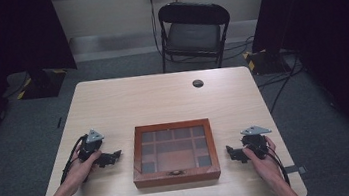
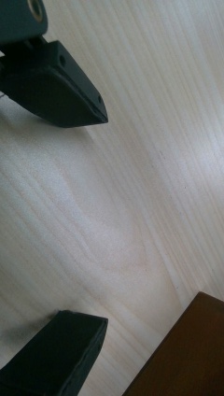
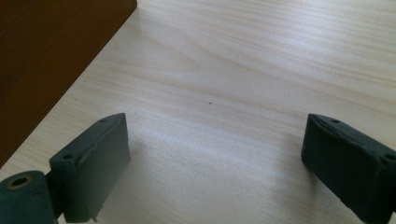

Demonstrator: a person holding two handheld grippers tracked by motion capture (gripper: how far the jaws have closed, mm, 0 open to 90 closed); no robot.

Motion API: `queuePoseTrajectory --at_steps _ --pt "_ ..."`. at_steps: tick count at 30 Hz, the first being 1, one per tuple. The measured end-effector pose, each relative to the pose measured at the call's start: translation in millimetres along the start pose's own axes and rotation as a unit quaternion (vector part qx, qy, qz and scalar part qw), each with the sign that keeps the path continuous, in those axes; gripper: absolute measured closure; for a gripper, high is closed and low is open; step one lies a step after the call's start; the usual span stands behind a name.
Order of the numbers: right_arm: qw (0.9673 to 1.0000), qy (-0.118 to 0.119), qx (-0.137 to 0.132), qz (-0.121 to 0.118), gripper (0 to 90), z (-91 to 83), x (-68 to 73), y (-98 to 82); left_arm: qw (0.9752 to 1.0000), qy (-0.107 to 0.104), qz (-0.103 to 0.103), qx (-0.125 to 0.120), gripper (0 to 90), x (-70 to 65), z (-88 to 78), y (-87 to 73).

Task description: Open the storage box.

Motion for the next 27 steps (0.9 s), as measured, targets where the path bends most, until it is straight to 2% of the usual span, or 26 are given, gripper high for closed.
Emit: queuePoseTrajectory --at_steps 4,5,7,10,13,14,17,24,26,27 --pt "0.9999 0.004 0.009 -0.008 10.6 -1.9 -1.8 1.0 1.0 -0.002 0.0 0.0 3.1 -0.1 0.2 0.1" --pt "0.9999 0.003 0.01 -0.004 15.5 -3.4 -2.5 1.3 1.0 -0.002 0.0 0.0 3.1 -0.1 0.2 0.1" --pt "0.9999 -0.008 0.008 0.005 16.3 -6.3 -4.0 2.3 1.0 -0.005 -0.003 -0.001 2.6 -0.8 0.9 0.4" --pt "0.9999 0.014 -0.006 0.007 16.9 -14.0 -6.8 3.2 1.0 -0.003 0.001 0.002 1.9 -0.4 0.8 0.6" --pt "0.9996 0.02 -0.014 0.013 19.1 -20.4 -6.5 5.6 1.0 -0.004 0.001 0.002 1.9 -0.4 0.8 0.6" --pt "0.999 0.033 -0.028 0.007 19.0 -25.8 -5.5 8.0 1.0 -0.005 0.0 0.002 1.9 -0.6 0.9 0.6" --pt "0.9989 0.034 -0.033 0.002 19.2 -30.0 -3.0 11.0 1.0 -0.004 0.003 0.003 1.6 -0.3 0.8 0.8" --pt "0.9963 0.068 -0.053 -0.001 23.7 -44.3 -0.8 19.6 1.0 -0.003 0.005 0.003 1.6 0.0 0.8 0.9" --pt "0.9961 0.071 -0.054 -0.002 24.7 -45.9 -0.8 20.4 1.0 -0.003 0.005 0.003 1.6 0.0 0.8 0.9" --pt "0.995 0.083 -0.055 -0.001 26.2 -49.9 0.2 22.3 1.0 -0.003 0.005 0.003 1.6 0.0 0.8 0.9"
Point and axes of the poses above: each handheld gripper's, and its own axes: z roughly forward along the jaws, y roughly out of its top, x roughly to its left, the point moved 1 cm from there along z, roughly forward along the jaws, and after that the axes turned 14 degrees about x, right-handed, at the moved point
